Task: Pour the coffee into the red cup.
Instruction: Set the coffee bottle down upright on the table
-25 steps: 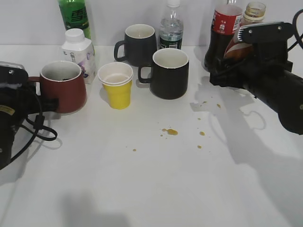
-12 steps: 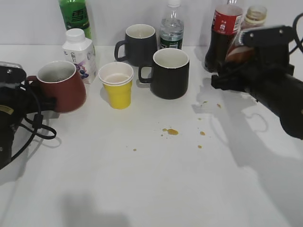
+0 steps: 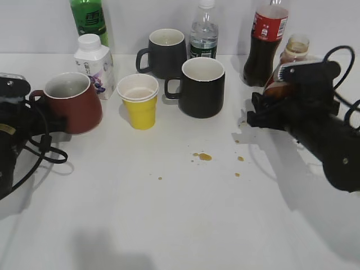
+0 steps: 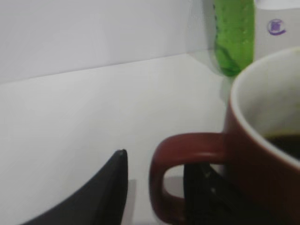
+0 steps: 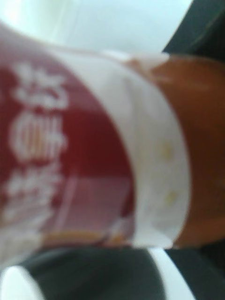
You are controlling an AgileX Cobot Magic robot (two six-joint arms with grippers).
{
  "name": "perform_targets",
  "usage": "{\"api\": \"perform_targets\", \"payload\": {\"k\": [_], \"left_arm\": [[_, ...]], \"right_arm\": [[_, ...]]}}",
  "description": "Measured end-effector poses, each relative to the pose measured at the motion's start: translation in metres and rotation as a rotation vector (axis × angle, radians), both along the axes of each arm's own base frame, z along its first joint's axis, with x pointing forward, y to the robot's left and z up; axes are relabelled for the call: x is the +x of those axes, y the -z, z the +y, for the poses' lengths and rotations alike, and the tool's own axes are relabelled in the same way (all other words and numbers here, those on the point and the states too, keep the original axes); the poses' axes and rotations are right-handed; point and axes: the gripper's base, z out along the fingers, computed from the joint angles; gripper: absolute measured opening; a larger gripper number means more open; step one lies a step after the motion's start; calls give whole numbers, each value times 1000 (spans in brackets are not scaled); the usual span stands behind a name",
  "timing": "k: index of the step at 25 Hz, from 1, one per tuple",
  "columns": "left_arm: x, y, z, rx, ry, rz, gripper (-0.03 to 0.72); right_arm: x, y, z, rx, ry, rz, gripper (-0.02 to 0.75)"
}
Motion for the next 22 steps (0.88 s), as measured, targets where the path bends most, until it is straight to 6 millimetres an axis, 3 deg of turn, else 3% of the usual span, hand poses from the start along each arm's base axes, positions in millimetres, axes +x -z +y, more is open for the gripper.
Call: {"api": "perform_targets", "payload": {"k": [7,17,22], "left_arm": [[-3,-1,-2,-35,-11,64,375],[-9,-19,-1,-124,-26,132,404],[-13,-29,-1,-175,-32,157,404]], "right_arm": [[1,18,2,40,0,26,504],[0,19,6,54,-51,36,507],[-1,18,8,54,-69,34,587]]}}
